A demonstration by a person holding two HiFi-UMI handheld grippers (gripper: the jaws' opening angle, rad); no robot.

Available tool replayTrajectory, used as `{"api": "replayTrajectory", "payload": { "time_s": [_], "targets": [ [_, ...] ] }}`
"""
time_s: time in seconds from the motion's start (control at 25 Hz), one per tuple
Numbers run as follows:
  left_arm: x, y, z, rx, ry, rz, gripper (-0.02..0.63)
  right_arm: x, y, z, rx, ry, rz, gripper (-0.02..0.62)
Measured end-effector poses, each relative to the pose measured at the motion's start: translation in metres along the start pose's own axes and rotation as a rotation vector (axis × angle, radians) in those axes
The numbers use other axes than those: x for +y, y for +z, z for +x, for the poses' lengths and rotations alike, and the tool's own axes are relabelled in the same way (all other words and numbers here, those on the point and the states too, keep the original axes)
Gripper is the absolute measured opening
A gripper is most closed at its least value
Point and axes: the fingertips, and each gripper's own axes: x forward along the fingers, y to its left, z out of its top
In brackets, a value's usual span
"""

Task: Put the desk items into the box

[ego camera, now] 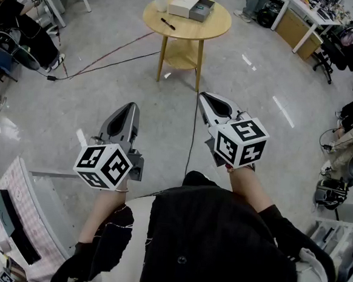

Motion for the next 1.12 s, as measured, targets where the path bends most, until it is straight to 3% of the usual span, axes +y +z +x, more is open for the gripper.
{"api": "replayTrajectory", "payload": {
  "time_s": [0.36,0.84,1.12],
  "targets": [
    [-0.015,0.011,0.046,-0.026,0.004,0.010,0.009,-0.053,0.021,0.009,-0.054,0.009,0.054,0.005],
    [-0.058,0.020,0.162,-0.054,-0.001,0.004,0.009,-0.157,0.065,0.034,-0.083,0.077,0.022,0.005],
    [-0.070,0.011,0.209,-0.079,0.037,0.000,0.009,-0.200,0.063,0.050,-0.048,0.137,-0.004,0.004]
  ]
}}
